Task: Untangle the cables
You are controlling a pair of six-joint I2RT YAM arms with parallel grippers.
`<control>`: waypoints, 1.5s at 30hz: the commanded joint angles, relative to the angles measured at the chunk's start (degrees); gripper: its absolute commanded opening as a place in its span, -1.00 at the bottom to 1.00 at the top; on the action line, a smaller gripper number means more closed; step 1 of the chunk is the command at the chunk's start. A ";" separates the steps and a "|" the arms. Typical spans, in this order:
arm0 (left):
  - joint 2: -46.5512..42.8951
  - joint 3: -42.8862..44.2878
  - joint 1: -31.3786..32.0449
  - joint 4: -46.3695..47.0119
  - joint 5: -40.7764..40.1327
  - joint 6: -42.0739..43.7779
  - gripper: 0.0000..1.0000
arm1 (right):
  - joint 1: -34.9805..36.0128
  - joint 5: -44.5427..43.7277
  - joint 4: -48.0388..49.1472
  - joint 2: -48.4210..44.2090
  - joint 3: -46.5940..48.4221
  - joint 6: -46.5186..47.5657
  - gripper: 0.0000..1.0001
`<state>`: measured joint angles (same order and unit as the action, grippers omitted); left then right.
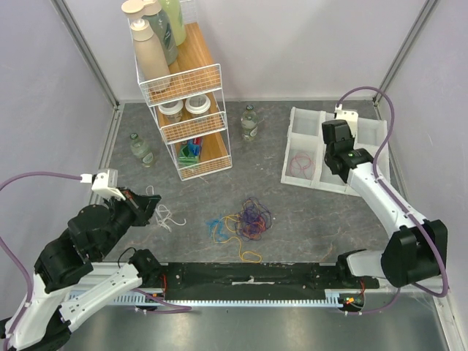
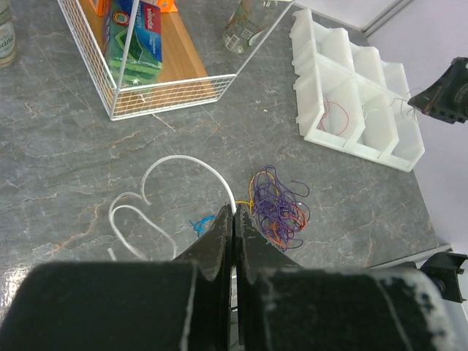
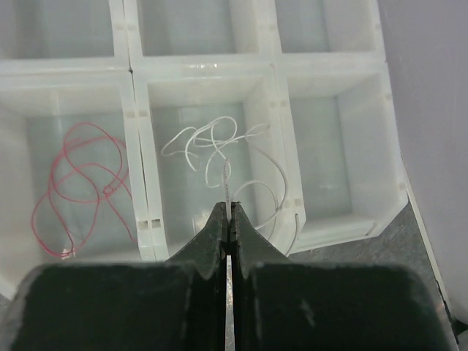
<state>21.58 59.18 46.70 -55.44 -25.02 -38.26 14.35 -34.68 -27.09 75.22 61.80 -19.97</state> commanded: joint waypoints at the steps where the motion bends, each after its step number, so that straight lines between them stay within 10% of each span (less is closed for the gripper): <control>1: 0.56 -0.99 0.06 3.58 1.28 -1.82 -0.97 | -0.46 0.22 3.01 1.67 -1.33 -0.95 -1.00; 5: 2.67 -0.73 0.06 6.13 4.79 -1.73 -0.96 | -1.51 2.23 2.22 8.43 1.29 -0.77 -0.79; 9: 2.76 -1.87 0.06 8.15 9.71 -4.27 -0.96 | -1.69 4.35 -5.24 12.32 5.35 -0.78 0.36; 14: 3.20 -4.68 -0.03 11.05 15.25 -6.47 -0.97 | 1.28 4.70 -8.14 5.92 4.64 1.42 0.71; 24: 10.05 -9.16 0.06 19.40 24.74 -7.97 -0.97 | 32.98 50.13 11.14 -9.64 -5.53 4.59 0.94; 32: 12.25 -11.02 -0.11 22.66 29.32 -11.04 -0.97 | 55.24 40.70 31.05 -8.26 -13.20 -0.60 0.96; 45: 9.27 -12.95 -0.03 21.96 28.36 -14.91 -0.97 | 60.71 28.08 30.87 0.19 -11.08 -5.70 0.53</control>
<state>31.90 46.41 46.70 -34.76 4.60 -51.03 73.95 -4.25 -0.38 74.70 49.12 -22.63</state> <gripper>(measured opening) 0.029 0.809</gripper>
